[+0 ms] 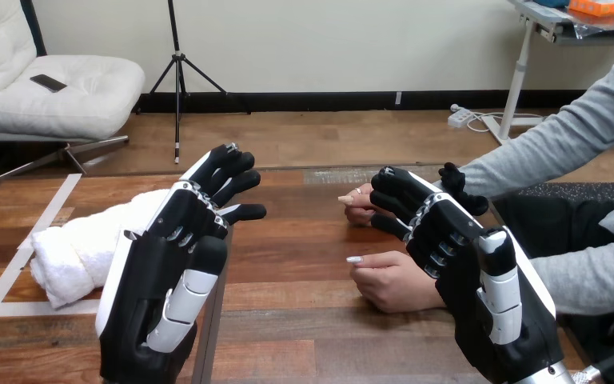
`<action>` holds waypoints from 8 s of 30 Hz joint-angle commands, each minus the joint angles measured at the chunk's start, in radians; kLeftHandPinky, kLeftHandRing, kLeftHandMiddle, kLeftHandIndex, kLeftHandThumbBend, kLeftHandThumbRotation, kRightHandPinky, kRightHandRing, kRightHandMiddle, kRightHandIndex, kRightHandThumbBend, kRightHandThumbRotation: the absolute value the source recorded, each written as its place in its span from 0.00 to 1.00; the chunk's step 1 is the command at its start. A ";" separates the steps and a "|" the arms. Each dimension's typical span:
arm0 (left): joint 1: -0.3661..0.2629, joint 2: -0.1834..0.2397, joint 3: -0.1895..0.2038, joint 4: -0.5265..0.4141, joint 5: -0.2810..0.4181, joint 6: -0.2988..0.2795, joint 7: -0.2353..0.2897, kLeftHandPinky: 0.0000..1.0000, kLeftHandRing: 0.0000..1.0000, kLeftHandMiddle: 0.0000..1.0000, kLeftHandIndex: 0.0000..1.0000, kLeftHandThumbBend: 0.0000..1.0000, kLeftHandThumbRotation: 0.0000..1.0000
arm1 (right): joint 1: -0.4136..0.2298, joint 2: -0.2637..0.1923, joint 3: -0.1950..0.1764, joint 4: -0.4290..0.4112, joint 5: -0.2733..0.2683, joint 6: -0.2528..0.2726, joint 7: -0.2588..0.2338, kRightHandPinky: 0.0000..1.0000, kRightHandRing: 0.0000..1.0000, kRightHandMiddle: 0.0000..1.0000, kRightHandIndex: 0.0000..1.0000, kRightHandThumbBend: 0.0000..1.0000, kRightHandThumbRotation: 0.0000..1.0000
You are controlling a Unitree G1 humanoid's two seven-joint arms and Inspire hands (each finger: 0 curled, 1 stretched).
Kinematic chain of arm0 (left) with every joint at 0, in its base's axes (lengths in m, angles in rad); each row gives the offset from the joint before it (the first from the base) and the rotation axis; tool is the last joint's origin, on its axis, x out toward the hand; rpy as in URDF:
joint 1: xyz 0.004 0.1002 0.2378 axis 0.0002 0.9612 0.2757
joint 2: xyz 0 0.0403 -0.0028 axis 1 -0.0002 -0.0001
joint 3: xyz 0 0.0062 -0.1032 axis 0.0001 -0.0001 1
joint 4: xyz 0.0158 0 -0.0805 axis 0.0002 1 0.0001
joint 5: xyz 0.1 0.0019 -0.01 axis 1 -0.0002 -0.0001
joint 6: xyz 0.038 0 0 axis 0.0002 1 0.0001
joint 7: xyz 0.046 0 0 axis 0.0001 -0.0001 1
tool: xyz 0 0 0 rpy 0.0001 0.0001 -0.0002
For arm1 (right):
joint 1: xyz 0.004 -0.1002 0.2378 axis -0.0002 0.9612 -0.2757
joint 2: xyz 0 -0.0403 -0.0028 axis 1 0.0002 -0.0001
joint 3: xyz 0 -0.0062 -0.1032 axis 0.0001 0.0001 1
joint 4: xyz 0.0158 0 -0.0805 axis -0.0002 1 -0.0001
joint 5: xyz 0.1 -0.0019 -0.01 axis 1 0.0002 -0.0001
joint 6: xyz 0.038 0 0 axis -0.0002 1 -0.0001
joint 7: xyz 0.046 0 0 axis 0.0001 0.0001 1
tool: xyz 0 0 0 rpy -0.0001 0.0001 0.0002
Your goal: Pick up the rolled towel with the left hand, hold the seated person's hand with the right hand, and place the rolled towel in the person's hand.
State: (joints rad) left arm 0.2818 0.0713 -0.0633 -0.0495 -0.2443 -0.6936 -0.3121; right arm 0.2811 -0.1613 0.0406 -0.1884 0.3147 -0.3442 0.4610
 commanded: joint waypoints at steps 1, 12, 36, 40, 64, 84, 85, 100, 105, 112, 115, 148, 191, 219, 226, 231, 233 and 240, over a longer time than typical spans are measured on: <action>-0.031 0.002 0.002 -0.037 -0.011 0.002 -0.007 0.72 0.84 0.85 0.85 0.70 0.75 | -0.038 0.004 0.000 -0.045 -0.002 -0.005 -0.005 0.89 0.92 0.90 0.86 0.76 1.00; -0.062 0.022 0.048 -0.032 0.055 -0.007 0.025 0.72 0.83 0.85 0.84 0.73 0.75 | -0.039 0.006 0.000 -0.044 0.003 0.001 -0.006 0.89 0.92 0.90 0.86 0.76 1.00; -0.216 0.100 0.153 0.083 0.115 -0.021 0.043 0.72 0.83 0.85 0.84 0.82 0.77 | -0.050 0.008 0.001 -0.030 -0.010 -0.007 -0.008 0.89 0.91 0.90 0.86 0.76 1.00; -0.245 0.115 0.169 0.116 0.129 -0.026 0.049 0.73 0.84 0.85 0.84 0.82 0.77 | -0.053 0.008 0.001 -0.028 -0.010 -0.008 -0.007 0.89 0.91 0.89 0.86 0.77 1.00; -0.437 0.188 0.216 0.273 0.189 0.022 0.080 0.77 0.88 0.89 0.86 0.84 0.76 | -0.068 0.011 -0.006 -0.015 -0.003 -0.012 -0.007 0.88 0.91 0.90 0.87 0.77 1.00; -0.649 0.298 0.201 0.536 0.354 0.039 0.151 0.91 0.95 0.95 0.91 0.71 0.71 | -0.079 0.008 -0.011 -0.020 -0.012 -0.004 -0.021 0.87 0.90 0.89 0.86 0.77 1.00; -0.657 0.302 0.200 0.548 0.359 0.037 0.152 0.91 0.95 0.95 0.91 0.71 0.71 | -0.080 0.007 -0.011 -0.020 -0.012 -0.004 -0.022 0.87 0.90 0.89 0.86 0.77 1.00; -0.777 0.397 0.132 0.704 0.568 0.113 0.241 0.88 0.96 0.98 0.97 0.83 0.76 | -0.091 0.005 -0.019 -0.009 -0.017 -0.021 -0.018 0.87 0.90 0.89 0.86 0.77 1.00; -0.808 0.419 0.097 0.735 0.651 0.160 0.295 0.86 0.95 0.98 0.98 0.90 0.79 | -0.092 0.004 -0.020 -0.011 -0.022 -0.018 -0.021 0.87 0.89 0.89 0.86 0.77 1.00; -0.842 0.433 0.056 0.771 0.725 0.220 0.355 0.81 0.93 0.97 0.98 0.98 0.80 | -0.095 0.003 -0.020 -0.011 -0.022 -0.013 -0.022 0.87 0.89 0.88 0.86 0.78 1.00; -0.858 0.438 0.037 0.791 0.751 0.239 0.377 0.79 0.92 0.97 0.98 0.99 0.80 | -0.098 0.003 -0.020 -0.007 -0.020 -0.016 -0.020 0.88 0.89 0.88 0.86 0.79 1.00; -1.033 0.488 -0.161 1.081 0.936 0.372 0.531 0.89 0.94 0.96 0.96 1.00 0.70 | -0.110 0.006 -0.023 0.008 -0.009 -0.025 -0.004 0.88 0.89 0.88 0.85 0.78 1.00; -1.168 0.498 -0.298 1.255 0.979 0.520 0.506 0.96 0.96 0.96 0.97 1.00 0.68 | -0.113 0.005 -0.028 0.020 -0.006 -0.035 0.005 0.89 0.89 0.88 0.85 0.76 1.00; -1.217 0.490 -0.321 1.323 0.942 0.565 0.325 0.98 0.96 0.95 0.96 1.00 0.70 | -0.121 0.005 -0.028 0.024 -0.012 -0.035 0.003 0.89 0.89 0.88 0.85 0.77 1.00; -1.221 0.490 -0.313 1.329 0.931 0.566 0.288 0.96 0.95 0.95 0.95 1.00 0.73 | -0.123 0.006 -0.027 0.025 -0.013 -0.043 0.004 0.89 0.89 0.88 0.85 0.77 1.00; -1.230 0.487 -0.307 1.334 0.917 0.585 0.235 0.97 0.96 0.95 0.96 1.00 0.73 | -0.122 0.008 -0.028 0.023 -0.016 -0.043 -0.001 0.88 0.89 0.87 0.84 0.76 1.00; -1.241 0.483 -0.306 1.337 0.909 0.608 0.185 0.98 0.97 0.97 0.97 1.00 0.74 | -0.121 0.008 -0.028 0.023 -0.016 -0.043 -0.002 0.88 0.88 0.87 0.84 0.76 1.00; -1.262 0.481 -0.313 1.342 0.897 0.647 0.082 1.00 1.00 0.99 0.99 1.00 0.74 | -0.119 0.006 -0.029 0.022 -0.016 -0.042 -0.002 0.88 0.88 0.87 0.84 0.76 1.00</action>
State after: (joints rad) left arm -0.8780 0.5432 -0.3776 1.2865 0.6711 -0.0667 -0.1884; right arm 0.2258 -0.1599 0.0254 -0.1634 0.2974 -0.3602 0.4617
